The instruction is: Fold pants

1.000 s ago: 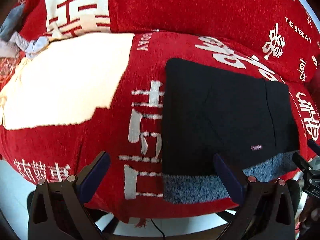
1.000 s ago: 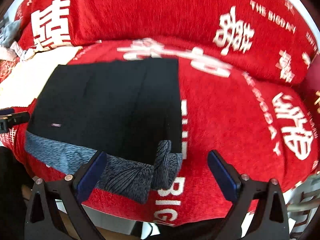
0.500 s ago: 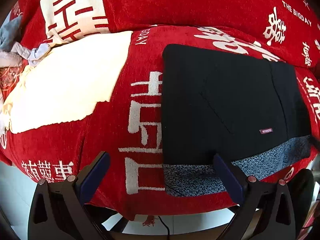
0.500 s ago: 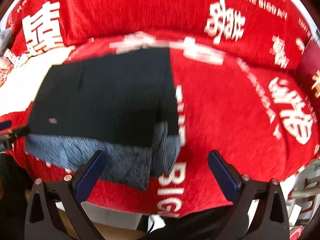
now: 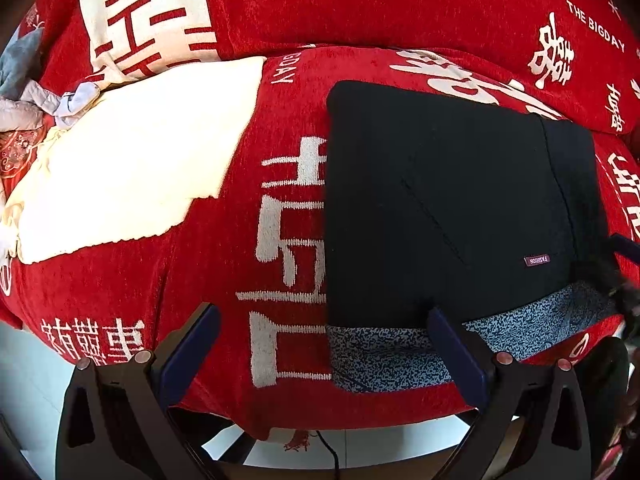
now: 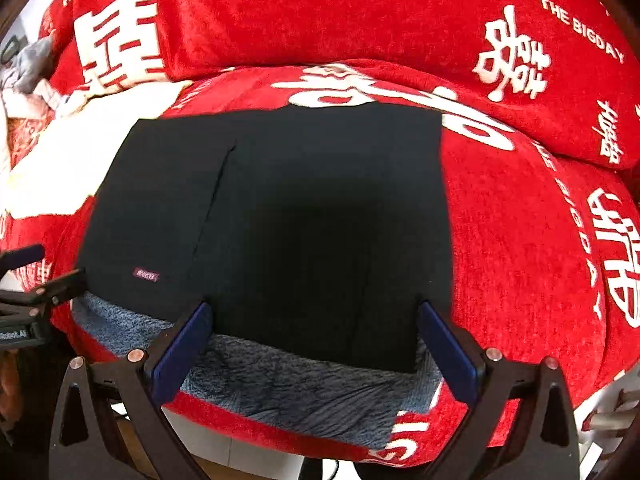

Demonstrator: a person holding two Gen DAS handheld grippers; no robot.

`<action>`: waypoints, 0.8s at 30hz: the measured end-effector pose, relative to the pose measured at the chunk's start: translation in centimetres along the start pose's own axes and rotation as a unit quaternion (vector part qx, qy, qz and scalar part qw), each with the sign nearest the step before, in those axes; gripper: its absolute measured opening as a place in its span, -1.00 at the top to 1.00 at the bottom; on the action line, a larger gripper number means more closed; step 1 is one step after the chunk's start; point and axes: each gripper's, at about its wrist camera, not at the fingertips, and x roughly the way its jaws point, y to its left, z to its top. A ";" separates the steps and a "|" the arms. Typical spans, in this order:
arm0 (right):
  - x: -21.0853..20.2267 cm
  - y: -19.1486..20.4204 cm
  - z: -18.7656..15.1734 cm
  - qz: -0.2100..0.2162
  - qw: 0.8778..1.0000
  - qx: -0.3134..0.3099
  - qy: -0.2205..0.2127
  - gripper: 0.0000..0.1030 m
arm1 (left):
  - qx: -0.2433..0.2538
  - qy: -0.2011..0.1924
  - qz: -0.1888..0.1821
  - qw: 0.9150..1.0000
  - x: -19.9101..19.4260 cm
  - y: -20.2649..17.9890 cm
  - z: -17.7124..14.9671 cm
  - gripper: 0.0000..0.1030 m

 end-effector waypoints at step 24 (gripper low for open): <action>-1.5 2.3 2.5 -0.016 0.997 -0.068 -0.041 -1.00 | 0.011 -0.012 -0.012 1.000 -0.8 -0.8 0.0 -1.00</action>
